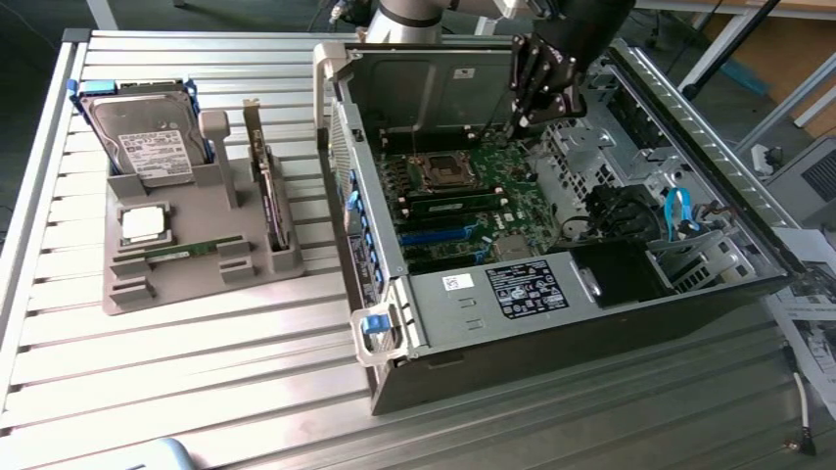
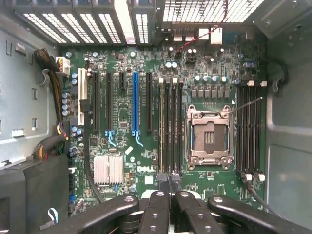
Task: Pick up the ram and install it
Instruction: 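Press down the ram until it locks into place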
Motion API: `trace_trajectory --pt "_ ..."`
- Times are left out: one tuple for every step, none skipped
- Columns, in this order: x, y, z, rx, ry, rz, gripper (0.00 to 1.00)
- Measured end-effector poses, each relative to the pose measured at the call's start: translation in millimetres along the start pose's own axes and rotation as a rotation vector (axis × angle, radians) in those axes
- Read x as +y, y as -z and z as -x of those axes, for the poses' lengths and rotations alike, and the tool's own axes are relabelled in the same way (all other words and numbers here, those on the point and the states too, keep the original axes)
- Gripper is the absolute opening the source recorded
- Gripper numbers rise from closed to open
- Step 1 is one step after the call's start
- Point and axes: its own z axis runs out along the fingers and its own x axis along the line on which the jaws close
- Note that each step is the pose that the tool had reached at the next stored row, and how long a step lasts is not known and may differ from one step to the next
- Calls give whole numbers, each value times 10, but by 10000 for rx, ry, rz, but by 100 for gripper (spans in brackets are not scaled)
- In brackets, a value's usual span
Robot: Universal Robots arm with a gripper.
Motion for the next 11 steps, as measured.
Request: trace_trajectory --pt "-18 1 0 0 0 0 10" --pt "-37 1 0 0 0 0 10" --pt "-63 2 0 0 0 0 10" --pt "-85 2 0 0 0 0 10" --pt "-103 3 0 0 1 0 10" --pt "-121 3 0 -1 0 0 10" --pt "-139 4 0 0 1 0 10" --pt "-154 4 0 0 1 0 10" --pt "-162 5 0 0 1 -1 10" --pt "-162 5 0 0 0 -1 10" --pt "-162 5 0 0 0 0 10"
